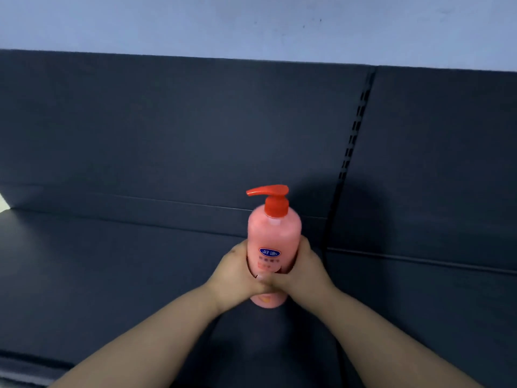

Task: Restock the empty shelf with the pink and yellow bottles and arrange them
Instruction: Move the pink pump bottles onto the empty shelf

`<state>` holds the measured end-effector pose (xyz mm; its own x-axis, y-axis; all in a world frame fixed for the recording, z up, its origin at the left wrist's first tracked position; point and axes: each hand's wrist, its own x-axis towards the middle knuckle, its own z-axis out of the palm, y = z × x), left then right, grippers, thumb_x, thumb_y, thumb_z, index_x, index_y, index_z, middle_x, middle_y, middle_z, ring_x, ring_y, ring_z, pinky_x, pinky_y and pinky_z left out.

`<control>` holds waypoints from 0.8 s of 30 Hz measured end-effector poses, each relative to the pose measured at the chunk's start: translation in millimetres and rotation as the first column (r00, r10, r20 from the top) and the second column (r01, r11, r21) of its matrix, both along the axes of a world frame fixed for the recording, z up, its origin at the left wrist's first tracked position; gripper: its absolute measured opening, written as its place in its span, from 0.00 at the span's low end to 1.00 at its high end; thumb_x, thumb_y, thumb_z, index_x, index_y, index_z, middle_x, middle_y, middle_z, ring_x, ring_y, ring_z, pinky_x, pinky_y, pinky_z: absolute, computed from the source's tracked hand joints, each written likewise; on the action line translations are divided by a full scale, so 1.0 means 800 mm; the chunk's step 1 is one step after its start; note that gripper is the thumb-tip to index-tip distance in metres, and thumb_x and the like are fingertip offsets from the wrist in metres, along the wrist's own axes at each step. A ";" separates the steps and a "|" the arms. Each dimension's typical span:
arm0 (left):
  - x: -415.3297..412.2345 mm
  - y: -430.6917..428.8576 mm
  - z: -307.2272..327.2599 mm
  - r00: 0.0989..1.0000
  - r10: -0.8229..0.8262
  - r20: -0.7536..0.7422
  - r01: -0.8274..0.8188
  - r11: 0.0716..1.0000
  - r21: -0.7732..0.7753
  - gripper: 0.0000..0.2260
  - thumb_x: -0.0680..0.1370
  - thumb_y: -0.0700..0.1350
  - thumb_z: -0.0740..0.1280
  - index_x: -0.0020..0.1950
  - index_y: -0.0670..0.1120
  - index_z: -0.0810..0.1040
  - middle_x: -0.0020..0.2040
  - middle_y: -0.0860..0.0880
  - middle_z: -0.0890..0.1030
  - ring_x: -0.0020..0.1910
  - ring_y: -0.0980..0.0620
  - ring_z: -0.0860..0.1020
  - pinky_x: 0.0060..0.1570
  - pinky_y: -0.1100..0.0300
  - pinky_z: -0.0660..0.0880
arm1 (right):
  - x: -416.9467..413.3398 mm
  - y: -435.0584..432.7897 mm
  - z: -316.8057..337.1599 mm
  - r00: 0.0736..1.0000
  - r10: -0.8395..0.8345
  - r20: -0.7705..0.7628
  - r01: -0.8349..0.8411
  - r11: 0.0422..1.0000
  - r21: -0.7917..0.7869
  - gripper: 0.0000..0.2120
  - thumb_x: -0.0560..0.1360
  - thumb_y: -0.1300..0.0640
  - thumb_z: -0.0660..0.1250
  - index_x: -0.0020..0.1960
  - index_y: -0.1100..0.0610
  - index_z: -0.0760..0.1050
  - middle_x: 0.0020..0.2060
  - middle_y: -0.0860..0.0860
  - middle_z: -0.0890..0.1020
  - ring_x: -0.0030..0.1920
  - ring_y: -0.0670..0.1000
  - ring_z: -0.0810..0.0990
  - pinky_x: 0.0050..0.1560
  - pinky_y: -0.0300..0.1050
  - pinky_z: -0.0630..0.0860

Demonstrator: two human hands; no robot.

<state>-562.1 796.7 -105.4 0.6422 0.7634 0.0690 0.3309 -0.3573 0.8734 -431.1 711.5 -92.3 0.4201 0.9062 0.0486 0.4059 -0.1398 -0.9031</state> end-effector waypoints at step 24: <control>0.056 0.107 -0.011 0.932 0.085 -0.353 0.011 0.965 0.262 0.37 0.61 0.59 0.77 0.61 0.41 0.69 0.57 0.44 0.74 0.58 0.44 0.72 0.59 0.53 0.70 | 0.034 0.097 0.015 0.959 -0.086 0.269 0.156 0.956 -0.250 0.37 0.62 0.47 0.79 0.61 0.57 0.61 0.56 0.51 0.76 0.56 0.51 0.76 0.55 0.45 0.74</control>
